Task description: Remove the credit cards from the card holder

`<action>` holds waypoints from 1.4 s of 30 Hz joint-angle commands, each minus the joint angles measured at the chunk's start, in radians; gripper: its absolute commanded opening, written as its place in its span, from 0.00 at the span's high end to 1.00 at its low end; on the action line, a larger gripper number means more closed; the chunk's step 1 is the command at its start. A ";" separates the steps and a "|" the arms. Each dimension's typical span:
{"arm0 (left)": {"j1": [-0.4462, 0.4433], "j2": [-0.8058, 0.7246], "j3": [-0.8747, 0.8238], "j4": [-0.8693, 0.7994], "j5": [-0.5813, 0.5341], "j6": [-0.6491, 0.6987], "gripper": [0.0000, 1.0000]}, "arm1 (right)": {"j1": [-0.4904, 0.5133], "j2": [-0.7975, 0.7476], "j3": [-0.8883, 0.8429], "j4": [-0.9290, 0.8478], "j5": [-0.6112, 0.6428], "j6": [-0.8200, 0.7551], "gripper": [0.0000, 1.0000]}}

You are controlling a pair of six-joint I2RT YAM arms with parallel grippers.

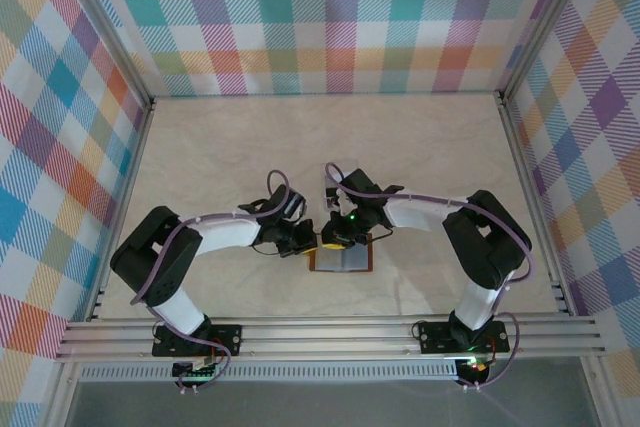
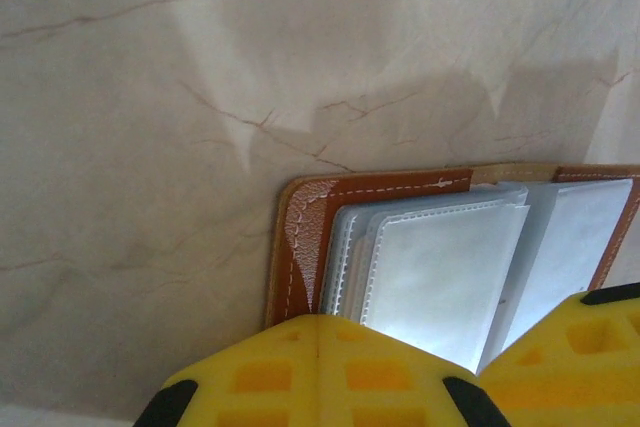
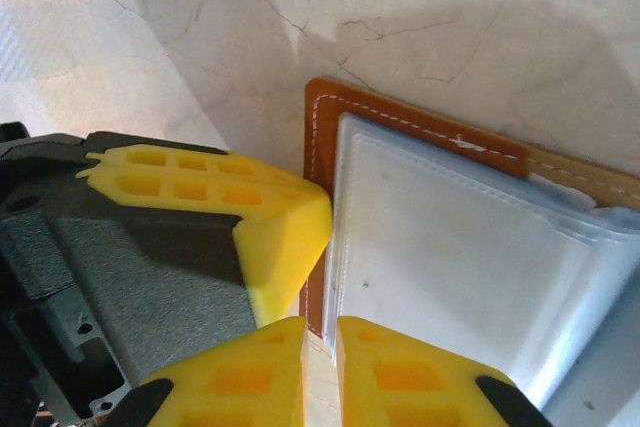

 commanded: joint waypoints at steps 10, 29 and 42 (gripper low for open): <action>0.006 -0.043 -0.109 0.054 -0.044 -0.117 0.95 | 0.029 0.062 0.051 -0.023 -0.032 -0.021 0.83; 0.006 -0.004 -0.095 0.054 -0.023 -0.096 0.95 | 0.043 0.077 0.080 -0.180 0.158 -0.069 0.73; 0.006 0.007 -0.084 0.051 -0.013 -0.080 0.95 | 0.083 0.038 0.167 -0.349 0.329 -0.093 0.61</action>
